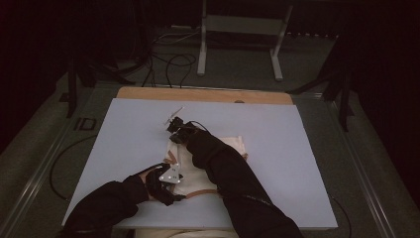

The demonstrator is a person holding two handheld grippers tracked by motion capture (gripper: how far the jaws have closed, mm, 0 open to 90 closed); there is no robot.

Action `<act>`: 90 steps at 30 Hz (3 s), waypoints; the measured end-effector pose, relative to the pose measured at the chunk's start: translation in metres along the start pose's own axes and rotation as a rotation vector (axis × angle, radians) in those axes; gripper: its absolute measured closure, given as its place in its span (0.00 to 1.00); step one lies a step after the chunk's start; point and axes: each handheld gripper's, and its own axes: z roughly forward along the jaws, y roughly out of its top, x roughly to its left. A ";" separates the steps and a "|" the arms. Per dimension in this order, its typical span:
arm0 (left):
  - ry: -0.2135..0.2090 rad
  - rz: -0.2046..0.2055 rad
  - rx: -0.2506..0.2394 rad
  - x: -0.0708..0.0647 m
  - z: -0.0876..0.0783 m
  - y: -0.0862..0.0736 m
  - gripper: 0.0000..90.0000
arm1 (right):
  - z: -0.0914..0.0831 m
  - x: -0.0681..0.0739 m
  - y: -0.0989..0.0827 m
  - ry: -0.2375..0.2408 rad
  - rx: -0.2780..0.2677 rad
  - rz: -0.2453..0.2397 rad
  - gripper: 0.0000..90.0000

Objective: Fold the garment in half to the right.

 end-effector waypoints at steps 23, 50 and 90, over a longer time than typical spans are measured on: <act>-0.024 -0.069 0.004 0.016 0.004 0.009 0.92 | -0.002 0.002 0.001 0.010 -0.004 -0.001 0.99; -0.006 0.005 -0.010 0.018 -0.009 0.029 0.96 | -0.035 -0.006 -0.003 -0.012 -0.065 -0.015 0.99; -0.020 0.103 0.038 0.017 -0.009 0.069 0.96 | -0.109 -0.026 -0.043 -0.090 -0.174 0.008 0.99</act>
